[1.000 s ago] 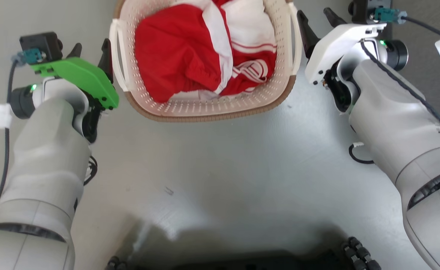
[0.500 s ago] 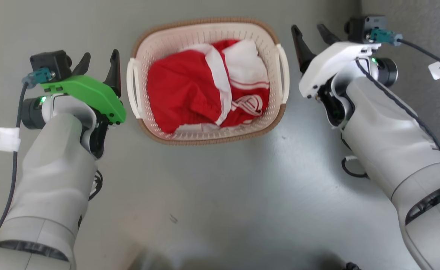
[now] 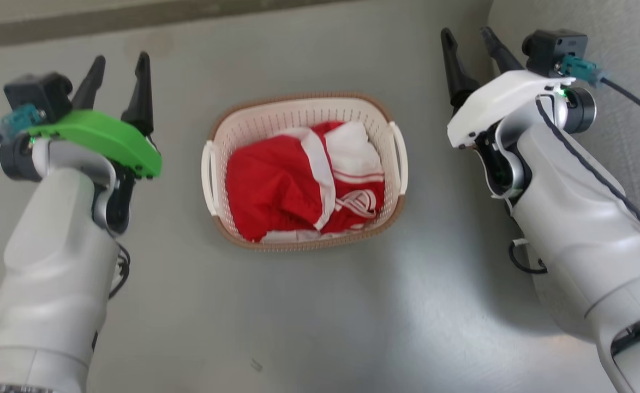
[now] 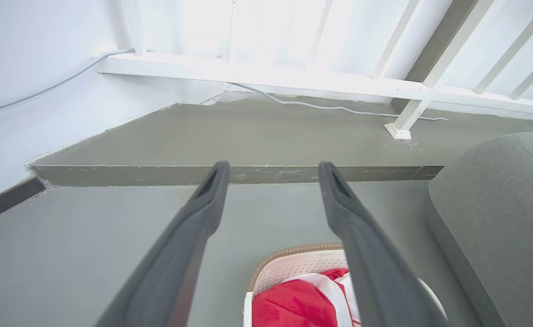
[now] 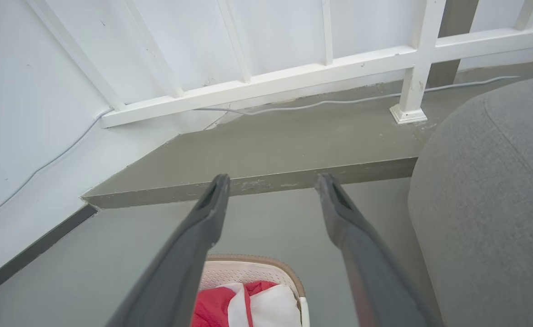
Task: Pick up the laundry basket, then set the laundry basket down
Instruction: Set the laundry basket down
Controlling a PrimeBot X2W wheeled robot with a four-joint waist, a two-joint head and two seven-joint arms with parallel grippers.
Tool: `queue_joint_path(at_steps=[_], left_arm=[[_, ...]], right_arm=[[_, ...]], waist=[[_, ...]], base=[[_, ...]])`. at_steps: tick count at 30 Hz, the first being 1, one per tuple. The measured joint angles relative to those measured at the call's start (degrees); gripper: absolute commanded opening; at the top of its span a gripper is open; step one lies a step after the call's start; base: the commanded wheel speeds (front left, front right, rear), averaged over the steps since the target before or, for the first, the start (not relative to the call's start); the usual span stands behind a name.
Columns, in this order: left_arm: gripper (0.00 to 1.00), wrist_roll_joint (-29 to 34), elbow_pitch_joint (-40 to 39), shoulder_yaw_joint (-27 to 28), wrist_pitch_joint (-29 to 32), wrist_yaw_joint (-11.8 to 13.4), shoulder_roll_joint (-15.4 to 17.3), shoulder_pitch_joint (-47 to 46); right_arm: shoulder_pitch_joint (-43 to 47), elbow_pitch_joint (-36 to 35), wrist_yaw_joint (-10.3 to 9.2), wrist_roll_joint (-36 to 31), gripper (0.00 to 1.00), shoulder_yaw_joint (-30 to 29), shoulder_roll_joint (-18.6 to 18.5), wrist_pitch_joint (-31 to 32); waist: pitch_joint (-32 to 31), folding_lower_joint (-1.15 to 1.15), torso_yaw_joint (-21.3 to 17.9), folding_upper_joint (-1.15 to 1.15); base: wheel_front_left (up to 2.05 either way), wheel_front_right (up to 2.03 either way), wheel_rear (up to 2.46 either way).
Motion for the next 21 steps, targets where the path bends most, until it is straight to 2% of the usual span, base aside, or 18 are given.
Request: queue_joint_path(at_steps=[10, 21], left_arm=[[1.0, 4.7, -10.2, 3.2, 0.0, 2.7, 0.6, 10.2], [1.0, 8.1, -18.8, 5.1, 0.0, 5.7, 0.4, 20.7]], right_arm=[[9.6, -10.8, -2.16, -7.2, 1.0, -4.8, -1.9, 0.0], [20.6, -18.2, -2.77, -12.1, 1.0, -8.6, -2.8, 0.0]], waist=[[-7.5, 0.0, -0.2, 0.0], [-14.1, 0.0, -0.6, 0.0]], base=[[0.0, 0.0, 0.0], [0.0, 0.0, 0.0]])
